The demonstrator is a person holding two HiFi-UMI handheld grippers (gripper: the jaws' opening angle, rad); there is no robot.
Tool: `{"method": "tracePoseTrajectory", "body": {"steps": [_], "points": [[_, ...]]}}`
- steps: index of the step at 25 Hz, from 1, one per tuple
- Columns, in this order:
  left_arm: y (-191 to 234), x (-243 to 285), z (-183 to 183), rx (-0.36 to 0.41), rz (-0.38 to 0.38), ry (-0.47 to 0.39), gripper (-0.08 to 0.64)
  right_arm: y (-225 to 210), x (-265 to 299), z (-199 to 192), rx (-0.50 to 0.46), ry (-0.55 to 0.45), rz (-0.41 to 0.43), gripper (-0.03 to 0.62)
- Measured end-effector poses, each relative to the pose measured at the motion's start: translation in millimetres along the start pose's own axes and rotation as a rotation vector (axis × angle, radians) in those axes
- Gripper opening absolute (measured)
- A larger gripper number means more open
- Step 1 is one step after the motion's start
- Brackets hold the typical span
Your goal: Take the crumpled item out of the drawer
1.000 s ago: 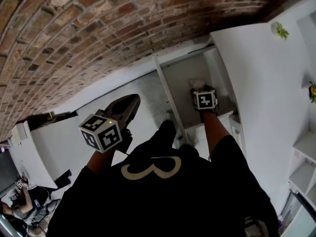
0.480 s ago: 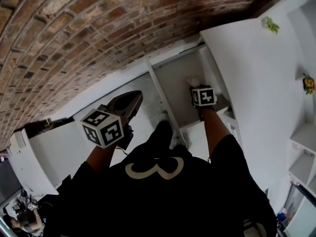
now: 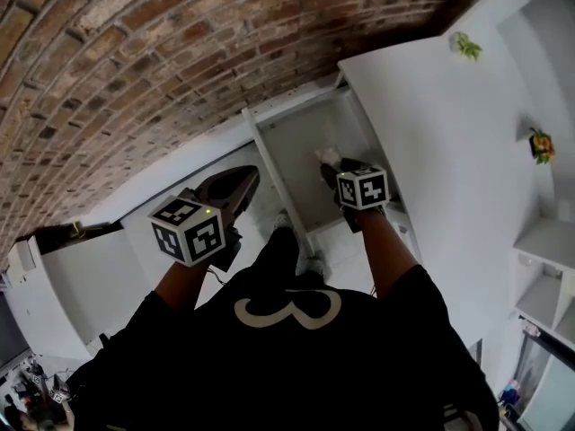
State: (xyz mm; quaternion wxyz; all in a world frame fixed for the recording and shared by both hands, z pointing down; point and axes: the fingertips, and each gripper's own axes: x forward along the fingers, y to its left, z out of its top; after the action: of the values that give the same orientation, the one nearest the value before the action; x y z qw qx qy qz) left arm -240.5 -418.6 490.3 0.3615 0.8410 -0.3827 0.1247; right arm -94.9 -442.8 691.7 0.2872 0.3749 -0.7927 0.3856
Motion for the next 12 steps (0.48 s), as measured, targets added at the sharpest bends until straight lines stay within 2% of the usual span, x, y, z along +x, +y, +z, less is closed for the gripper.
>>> {"method": "tracePoseTrajectory", "body": {"steps": [7,12], "points": [[-50,-10,-11,0.038,-0.021,-0.018,0.003,43,-77,18,-0.041,-0.193,0.092,0.183],[-96,-27,-20,0.074,-0.049,-0.054,0.003,83,-153,19,-0.115,-0.325,0.149,0.183]]}}
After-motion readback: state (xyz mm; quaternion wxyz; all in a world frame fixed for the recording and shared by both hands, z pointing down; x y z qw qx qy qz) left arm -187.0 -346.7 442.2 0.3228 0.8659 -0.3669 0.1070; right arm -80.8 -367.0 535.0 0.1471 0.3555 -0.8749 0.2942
